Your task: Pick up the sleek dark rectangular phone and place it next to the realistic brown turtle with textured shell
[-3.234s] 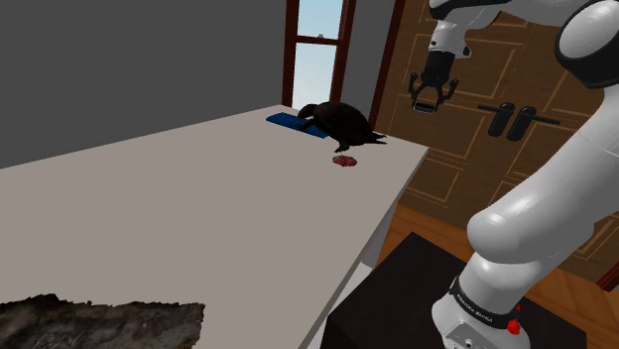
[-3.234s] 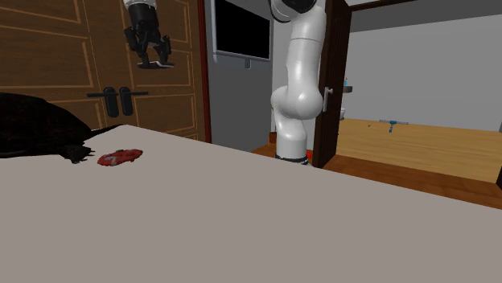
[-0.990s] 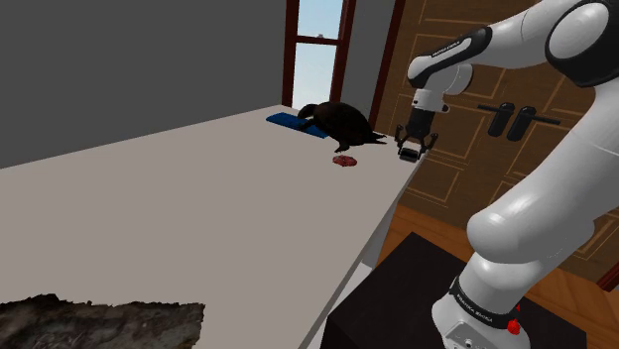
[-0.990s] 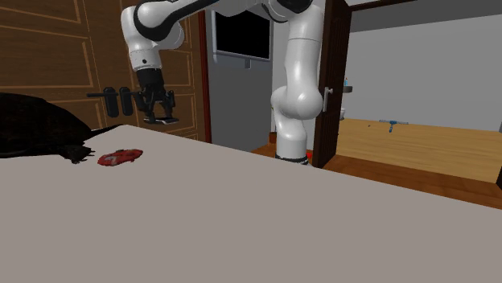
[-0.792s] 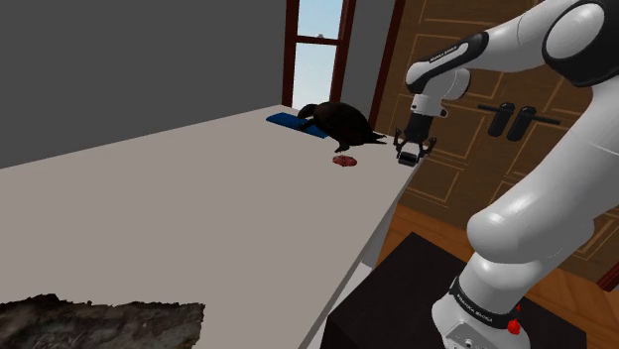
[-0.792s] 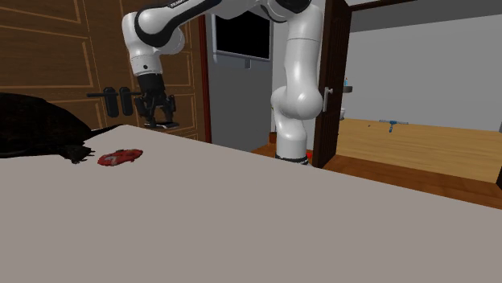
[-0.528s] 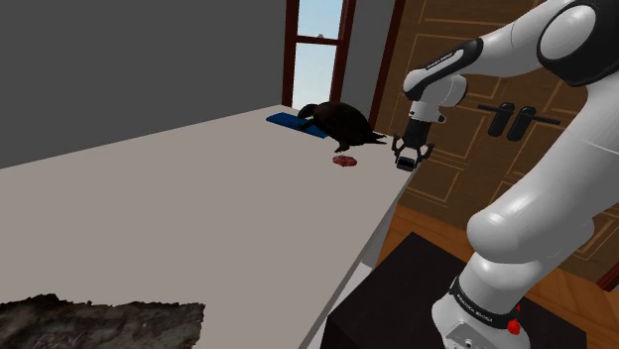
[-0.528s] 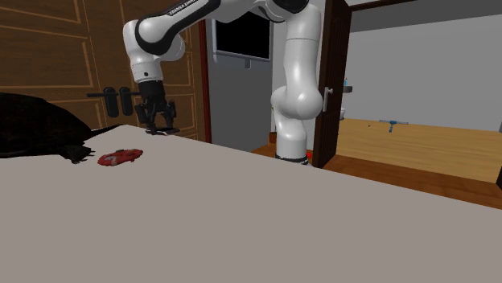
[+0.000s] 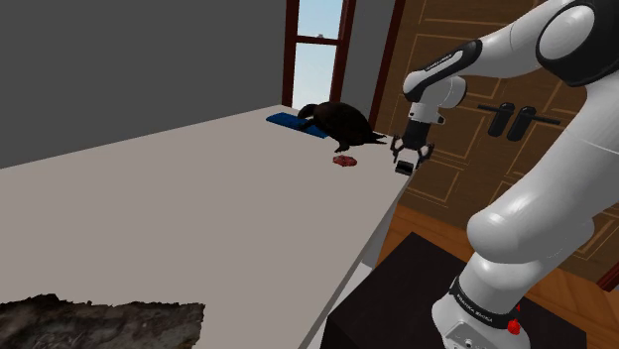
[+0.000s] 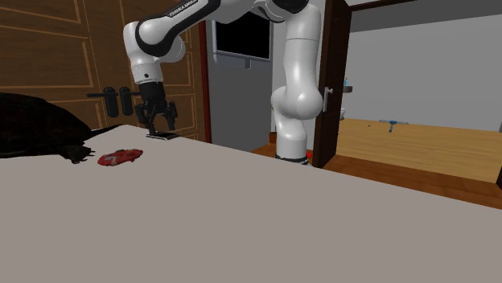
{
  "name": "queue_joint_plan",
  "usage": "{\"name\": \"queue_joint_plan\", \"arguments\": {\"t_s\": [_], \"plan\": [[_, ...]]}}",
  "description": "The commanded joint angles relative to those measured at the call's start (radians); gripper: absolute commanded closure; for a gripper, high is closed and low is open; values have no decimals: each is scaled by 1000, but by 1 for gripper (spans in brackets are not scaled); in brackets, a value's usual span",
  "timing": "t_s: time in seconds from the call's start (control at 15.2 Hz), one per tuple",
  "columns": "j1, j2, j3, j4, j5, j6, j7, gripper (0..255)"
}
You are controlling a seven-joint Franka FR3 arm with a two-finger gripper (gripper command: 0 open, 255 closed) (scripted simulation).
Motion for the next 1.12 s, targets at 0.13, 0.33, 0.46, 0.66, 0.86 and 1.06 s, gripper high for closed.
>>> {"name": "queue_joint_plan", "arguments": {"t_s": [0.13, 0.33, 0.46, 0.66, 0.86, 1.06], "plan": [[0, 0, 0, 0, 0, 0, 0, 0], [-2, -7, -1, 27, -4, -34, 2, 0], [-4, -17, -4, 85, -9, -102, 5, 0], [-5, -20, -5, 109, -11, -128, 6, 0], [-5, -20, -5, 109, -11, -128, 6, 0], [-5, -20, -5, 109, -11, -128, 6, 0]]}}
